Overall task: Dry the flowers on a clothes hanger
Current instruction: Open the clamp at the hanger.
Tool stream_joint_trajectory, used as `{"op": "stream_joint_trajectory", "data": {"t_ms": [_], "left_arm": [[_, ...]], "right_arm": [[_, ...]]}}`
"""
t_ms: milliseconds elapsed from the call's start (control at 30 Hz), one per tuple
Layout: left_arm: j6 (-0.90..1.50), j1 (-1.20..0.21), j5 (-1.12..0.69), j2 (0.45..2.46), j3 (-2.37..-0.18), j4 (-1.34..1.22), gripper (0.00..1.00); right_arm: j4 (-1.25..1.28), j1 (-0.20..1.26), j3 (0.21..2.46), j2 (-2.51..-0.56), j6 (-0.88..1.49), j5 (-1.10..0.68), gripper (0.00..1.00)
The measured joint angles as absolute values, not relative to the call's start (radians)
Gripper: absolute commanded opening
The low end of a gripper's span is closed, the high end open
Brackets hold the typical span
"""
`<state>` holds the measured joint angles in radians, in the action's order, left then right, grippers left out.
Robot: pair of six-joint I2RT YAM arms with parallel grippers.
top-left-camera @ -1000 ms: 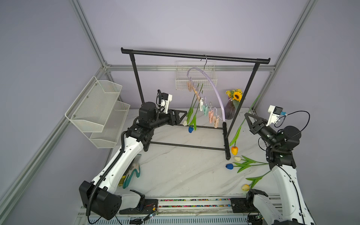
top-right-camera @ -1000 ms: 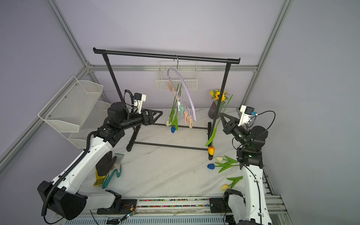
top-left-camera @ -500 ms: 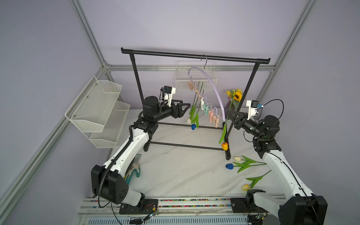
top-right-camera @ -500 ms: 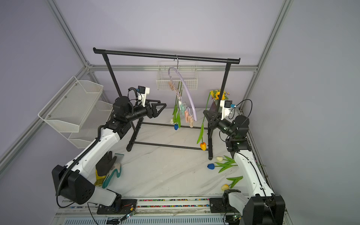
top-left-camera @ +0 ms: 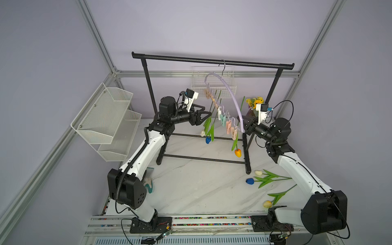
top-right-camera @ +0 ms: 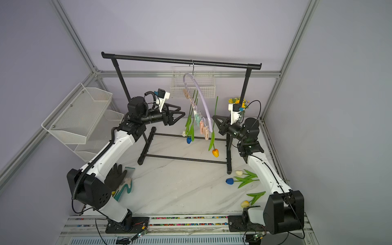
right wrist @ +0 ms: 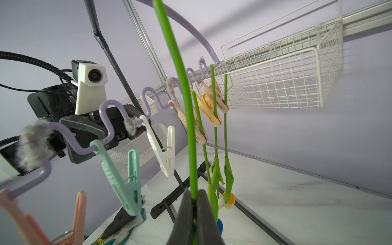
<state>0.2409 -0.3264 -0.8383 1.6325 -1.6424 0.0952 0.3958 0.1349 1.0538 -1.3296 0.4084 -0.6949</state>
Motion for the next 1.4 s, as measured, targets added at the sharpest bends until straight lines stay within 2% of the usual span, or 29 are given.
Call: {"op": "stream_joint_trajectory", "data": {"t_ms": [167, 333, 567, 933, 1200, 1400], "left_arm": [[0.205, -0.326, -0.852, 1.646, -1.657, 0.113, 0.74], [0.174, -0.324, -0.856, 1.646, -1.659, 0.141, 0.80], [0.161, -0.321, -0.872, 1.670, -1.683, 0.159, 0.81], [0.164, -0.322, -0.916, 1.695, -1.720, 0.165, 0.78], [0.164, -0.352, -0.935, 1.753, -1.777, 0.173, 0.69], [0.161, -0.385, -0.936, 1.805, -1.829, 0.205, 0.72]], "right_arm": [[0.405, 0.176, 1.121, -1.406, 0.394, -0.656, 0.00], [0.420, 0.210, 1.177, -1.487, 0.384, -0.621, 0.00], [0.436, 0.243, 1.256, -1.588, 0.379, -0.604, 0.00], [0.445, 0.299, 1.331, -1.649, 0.374, -0.616, 0.00], [0.454, 0.323, 1.339, -1.650, 0.371, -0.635, 0.00], [0.453, 0.334, 1.353, -1.650, 0.363, -0.646, 0.00]]}}
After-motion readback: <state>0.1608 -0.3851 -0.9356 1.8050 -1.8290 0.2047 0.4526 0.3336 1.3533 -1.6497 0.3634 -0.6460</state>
